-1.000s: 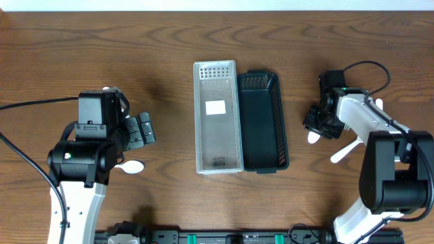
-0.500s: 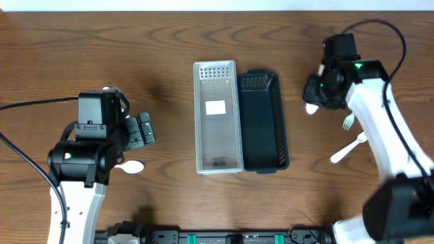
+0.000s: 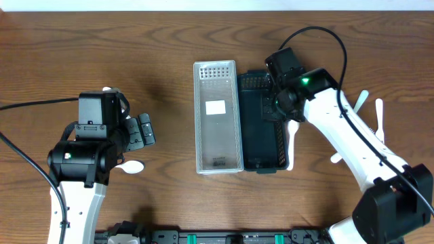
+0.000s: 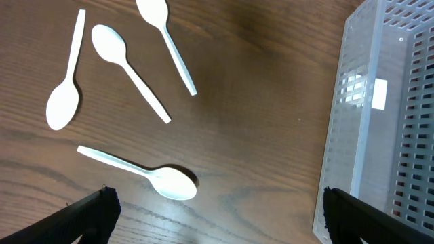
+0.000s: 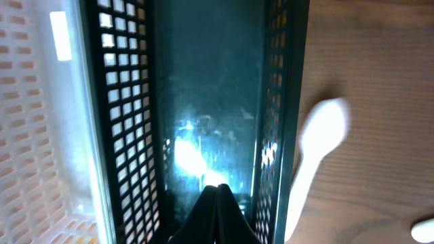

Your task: Pack container

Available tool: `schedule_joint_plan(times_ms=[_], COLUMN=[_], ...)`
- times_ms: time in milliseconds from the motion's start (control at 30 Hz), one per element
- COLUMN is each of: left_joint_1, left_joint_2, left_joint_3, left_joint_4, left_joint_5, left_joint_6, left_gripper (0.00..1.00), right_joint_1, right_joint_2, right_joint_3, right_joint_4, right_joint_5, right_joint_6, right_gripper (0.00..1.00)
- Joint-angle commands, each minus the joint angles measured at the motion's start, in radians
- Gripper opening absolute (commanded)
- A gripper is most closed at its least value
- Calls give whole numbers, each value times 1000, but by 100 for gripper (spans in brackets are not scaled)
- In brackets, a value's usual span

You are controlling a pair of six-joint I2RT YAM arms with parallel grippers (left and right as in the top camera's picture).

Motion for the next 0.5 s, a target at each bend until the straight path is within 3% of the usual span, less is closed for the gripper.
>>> schedule_joint_plan(times_ms=[0,467], left_joint_1=[7,7], left_joint_2=[-2,12], left_joint_3=[17,17], left_joint_4=[-2,-2], left_joint_5=[-7,-9], left_joint_6=[-9,-5], left_gripper=[98,98], right_joint_1=[4,-9], right_joint_2=[-9,-9], right_joint_3=[-2,0], right_joint_4=[15,27], right_joint_5=[14,14], right_joint_6=[19,19], right_gripper=[1,1])
